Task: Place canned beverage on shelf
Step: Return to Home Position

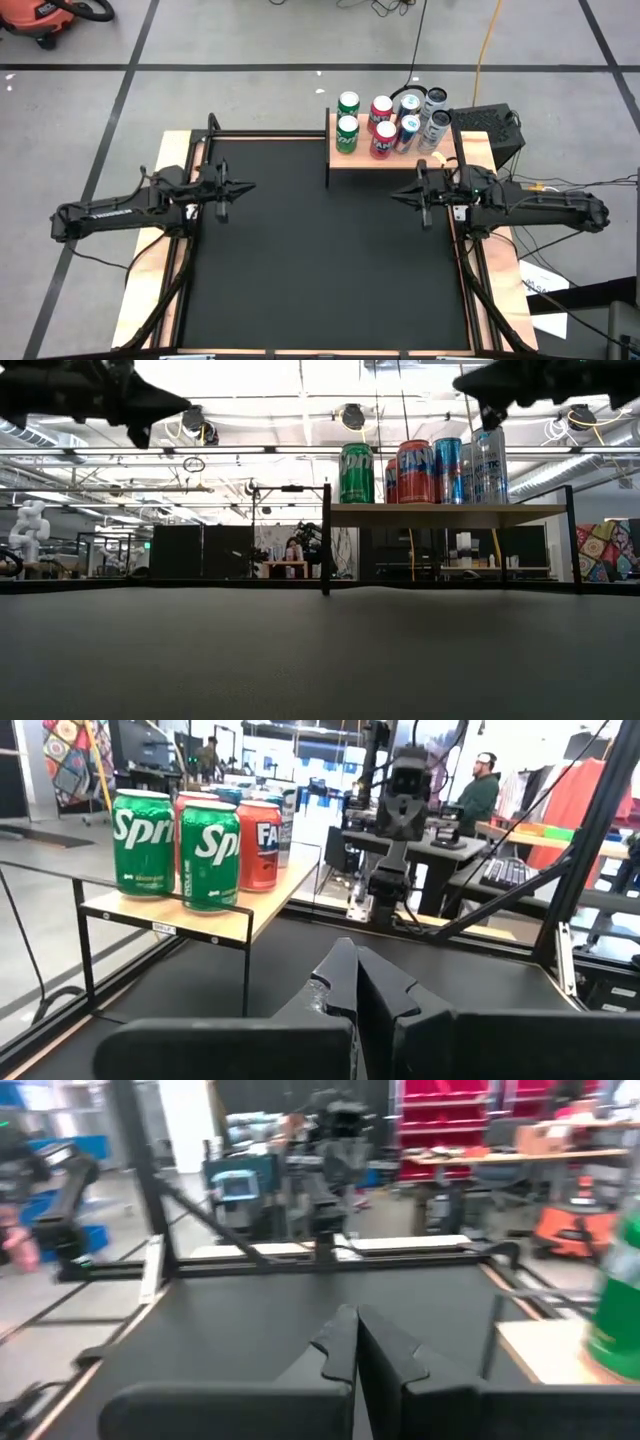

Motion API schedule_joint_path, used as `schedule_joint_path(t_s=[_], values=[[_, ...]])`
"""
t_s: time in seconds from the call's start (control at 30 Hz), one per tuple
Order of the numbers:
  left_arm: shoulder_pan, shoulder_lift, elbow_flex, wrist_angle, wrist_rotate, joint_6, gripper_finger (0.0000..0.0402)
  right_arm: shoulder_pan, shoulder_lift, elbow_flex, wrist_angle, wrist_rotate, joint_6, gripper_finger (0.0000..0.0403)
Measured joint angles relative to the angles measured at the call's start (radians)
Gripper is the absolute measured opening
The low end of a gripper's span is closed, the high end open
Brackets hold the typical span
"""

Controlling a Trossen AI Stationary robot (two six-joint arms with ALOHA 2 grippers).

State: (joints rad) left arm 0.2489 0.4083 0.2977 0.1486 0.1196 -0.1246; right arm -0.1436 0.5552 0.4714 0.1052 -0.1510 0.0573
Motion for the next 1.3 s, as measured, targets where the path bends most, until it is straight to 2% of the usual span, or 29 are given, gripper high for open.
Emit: schedule_joint_path(t_s=[0.1,0.23,0.43,0.63,0.83,1.07,1.3], values=[[0.0,-0.058,-0.039,0.002,-0.004,-0.007,0.0,0.0,-0.066,-0.066,0.013,0.051,0.013,0.0],[-0.001,-0.127,-0.07,-0.001,-0.005,-0.008,0.0,0.001,-0.129,-0.175,0.13,0.051,0.063,0.0],[-0.001,-0.22,-0.131,-0.003,-0.005,0.0,0.0,0.001,-0.144,-0.284,0.275,0.048,0.088,0.0],[-0.001,-0.3,-0.162,-0.015,-0.004,0.005,0.0,0.001,-0.187,-0.286,0.215,-0.007,0.103,0.0],[-0.001,-0.409,-0.162,-0.114,-0.003,0.034,0.0,0.001,-0.324,-0.286,0.106,-0.005,0.073,0.0],[-0.001,-0.408,-0.159,-0.154,0.018,0.038,0.0,0.001,-0.448,-0.286,0.032,0.025,0.039,0.0],[-0.001,-0.408,-0.187,-0.141,0.019,0.057,0.0,0.001,-0.443,-0.299,0.04,0.047,0.025,0.0]])
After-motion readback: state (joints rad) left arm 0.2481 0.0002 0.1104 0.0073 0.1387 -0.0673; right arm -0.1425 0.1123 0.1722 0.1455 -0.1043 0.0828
